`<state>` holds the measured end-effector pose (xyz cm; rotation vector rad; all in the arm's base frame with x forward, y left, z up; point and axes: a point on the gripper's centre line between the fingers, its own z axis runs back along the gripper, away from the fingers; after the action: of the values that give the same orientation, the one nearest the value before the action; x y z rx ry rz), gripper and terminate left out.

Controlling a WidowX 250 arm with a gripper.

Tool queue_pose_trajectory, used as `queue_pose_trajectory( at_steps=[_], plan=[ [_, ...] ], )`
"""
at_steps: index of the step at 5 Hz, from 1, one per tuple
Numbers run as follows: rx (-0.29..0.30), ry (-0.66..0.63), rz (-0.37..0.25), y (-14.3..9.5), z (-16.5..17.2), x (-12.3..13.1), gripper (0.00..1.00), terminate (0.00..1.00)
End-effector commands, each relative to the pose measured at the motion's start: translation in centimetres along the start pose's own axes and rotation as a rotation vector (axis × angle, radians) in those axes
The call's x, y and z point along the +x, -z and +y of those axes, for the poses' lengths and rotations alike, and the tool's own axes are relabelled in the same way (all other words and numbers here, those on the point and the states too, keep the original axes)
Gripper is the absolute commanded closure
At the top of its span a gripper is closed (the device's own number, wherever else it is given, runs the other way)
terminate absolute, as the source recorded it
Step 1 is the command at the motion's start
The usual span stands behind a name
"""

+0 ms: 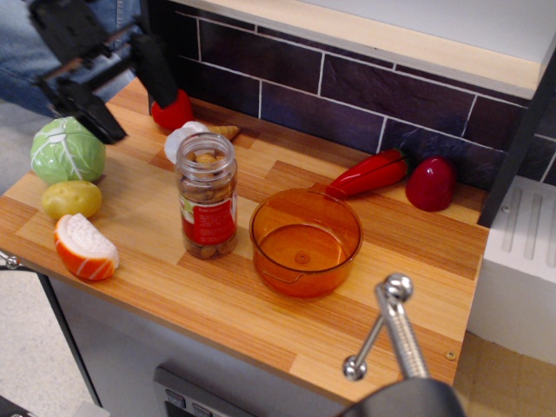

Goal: Pour almonds in pot

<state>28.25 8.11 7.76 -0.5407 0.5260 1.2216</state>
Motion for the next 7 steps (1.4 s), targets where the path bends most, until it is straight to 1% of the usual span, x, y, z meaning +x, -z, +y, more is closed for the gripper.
queue_pose_trajectory(
  at_steps=[1,2,3,4,5,6,7],
  plan=[
    [0.085,-0.044,0.024,3.0,0.7,-0.5,0.0,0.0],
    [0.13,-0.043,0.063,4.7,0.9,-1.1,0.0,0.0],
    [0.144,-0.038,0.079,5.7,1.0,-1.7,0.0,0.0],
    [0.175,-0.084,0.126,6.9,0.9,-2.3,0.0,0.0],
    [0.171,-0.107,0.134,7.4,0.9,-3.3,1.0,0.0],
    [0.145,-0.201,0.099,6.5,0.5,-3.9,1.0,0.0],
    [0.077,-0.192,-0.097,5.2,-0.4,-4.3,1.0,0.0]
  ],
)
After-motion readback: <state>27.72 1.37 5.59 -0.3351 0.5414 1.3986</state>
